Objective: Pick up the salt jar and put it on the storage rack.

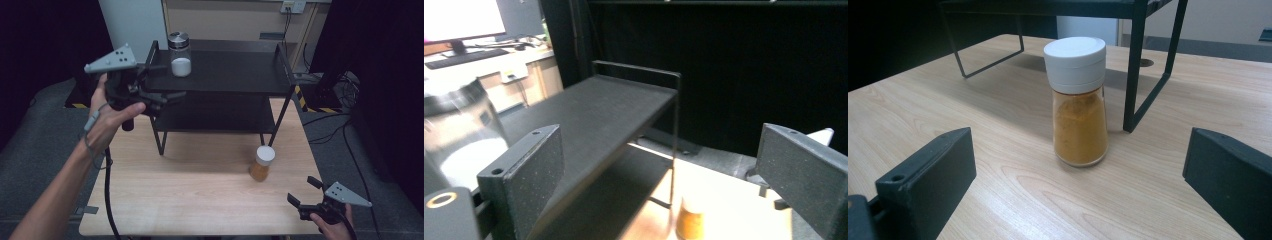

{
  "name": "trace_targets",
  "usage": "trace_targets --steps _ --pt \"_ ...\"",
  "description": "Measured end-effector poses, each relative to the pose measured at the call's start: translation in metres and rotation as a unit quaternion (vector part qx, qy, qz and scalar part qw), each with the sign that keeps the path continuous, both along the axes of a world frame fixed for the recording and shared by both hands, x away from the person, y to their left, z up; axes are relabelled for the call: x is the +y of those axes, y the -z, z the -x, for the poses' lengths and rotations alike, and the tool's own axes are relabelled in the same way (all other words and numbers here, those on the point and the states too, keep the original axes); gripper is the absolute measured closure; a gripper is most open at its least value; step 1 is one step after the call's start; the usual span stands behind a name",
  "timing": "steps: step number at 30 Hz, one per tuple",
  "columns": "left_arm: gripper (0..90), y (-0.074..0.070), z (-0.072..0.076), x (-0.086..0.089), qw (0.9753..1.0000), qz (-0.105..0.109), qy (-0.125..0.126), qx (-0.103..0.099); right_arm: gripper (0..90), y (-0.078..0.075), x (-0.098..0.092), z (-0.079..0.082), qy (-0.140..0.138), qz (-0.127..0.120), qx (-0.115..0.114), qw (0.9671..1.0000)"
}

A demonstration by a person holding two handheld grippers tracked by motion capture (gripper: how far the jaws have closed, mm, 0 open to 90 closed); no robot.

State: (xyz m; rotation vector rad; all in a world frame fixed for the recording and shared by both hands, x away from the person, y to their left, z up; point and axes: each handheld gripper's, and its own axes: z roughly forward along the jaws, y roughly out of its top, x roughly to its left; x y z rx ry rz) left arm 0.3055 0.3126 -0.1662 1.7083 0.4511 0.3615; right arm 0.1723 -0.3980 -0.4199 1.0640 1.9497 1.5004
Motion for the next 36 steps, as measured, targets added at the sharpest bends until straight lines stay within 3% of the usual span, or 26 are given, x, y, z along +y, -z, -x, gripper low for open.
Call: trace_targets --steps 4,6,11,13,17,18,19,24,27,36 --pt "4.2 0.028 0.005 0.006 0.9999 0.003 0.015 0.006 0.9 0.000 0.000 -0.001 -0.001 0.001 -0.001 1.0000" --pt "4.2 0.040 0.009 0.006 0.9999 -0.005 0.011 0.003 0.9 0.000 0.000 -0.001 -0.001 0.002 -0.001 1.0000" --pt "4.1 0.075 0.014 0.013 0.9997 0.011 0.009 0.018 0.9 0.000 0.001 -0.001 -0.001 0.003 0.001 1.0000" --pt "4.1 0.089 0.017 0.015 0.9995 0.018 0.003 0.025 0.9 0.000 0.000 -0.001 -0.001 0.003 0.000 1.0000" --pt "3.3 0.112 0.023 0.018 0.9992 0.010 -0.015 0.035 0.9 0.000 0.000 -0.002 -0.006 0.004 0.000 1.0000" --pt "3.2 0.124 0.025 0.020 0.9988 0.010 -0.021 0.044 0.9 -0.001 0.000 -0.002 -0.007 0.005 0.000 1.0000" --pt "3.2 0.124 0.025 0.020 0.9988 0.010 -0.021 0.044 0.9 -0.001 0.000 -0.002 -0.007 0.005 0.000 1.0000" --pt "3.2 0.151 0.031 0.023 0.9978 0.016 -0.031 0.056 0.9 -0.001 0.001 -0.002 -0.008 0.007 0.000 0.9999" --pt "3.2 0.165 0.035 0.022 0.9973 0.008 -0.041 0.060 0.9 -0.001 0.001 -0.002 -0.010 0.008 0.000 0.9999" --pt "3.2 0.190 0.044 0.010 0.9929 -0.060 -0.076 0.069 0.9 -0.001 0.000 -0.002 -0.010 0.010 -0.001 0.9999"
